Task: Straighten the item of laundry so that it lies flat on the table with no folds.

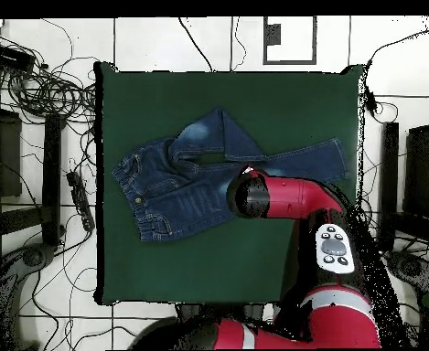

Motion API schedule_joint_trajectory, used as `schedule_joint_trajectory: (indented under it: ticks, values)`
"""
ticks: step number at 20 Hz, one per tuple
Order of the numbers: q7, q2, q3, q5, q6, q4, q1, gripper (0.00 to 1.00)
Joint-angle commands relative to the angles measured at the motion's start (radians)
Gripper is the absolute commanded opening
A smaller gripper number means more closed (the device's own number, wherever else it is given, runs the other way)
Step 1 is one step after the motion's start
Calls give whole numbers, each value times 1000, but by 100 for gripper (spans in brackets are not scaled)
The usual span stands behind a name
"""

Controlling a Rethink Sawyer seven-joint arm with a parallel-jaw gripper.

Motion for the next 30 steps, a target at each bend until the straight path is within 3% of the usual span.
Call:
schedule_joint_trajectory:
  ticks: [1,9,16,24,30]
  values:
    - [237,122,35,109,-144,-5,41,100]
    - [189,143,69,153,-237,-28,47,100]
    - [182,65,104,159,-265,25,52,100]
    - [177,-99,66,240,3,88,92,100]
    - [157,-157,21,286,201,70,124,100]
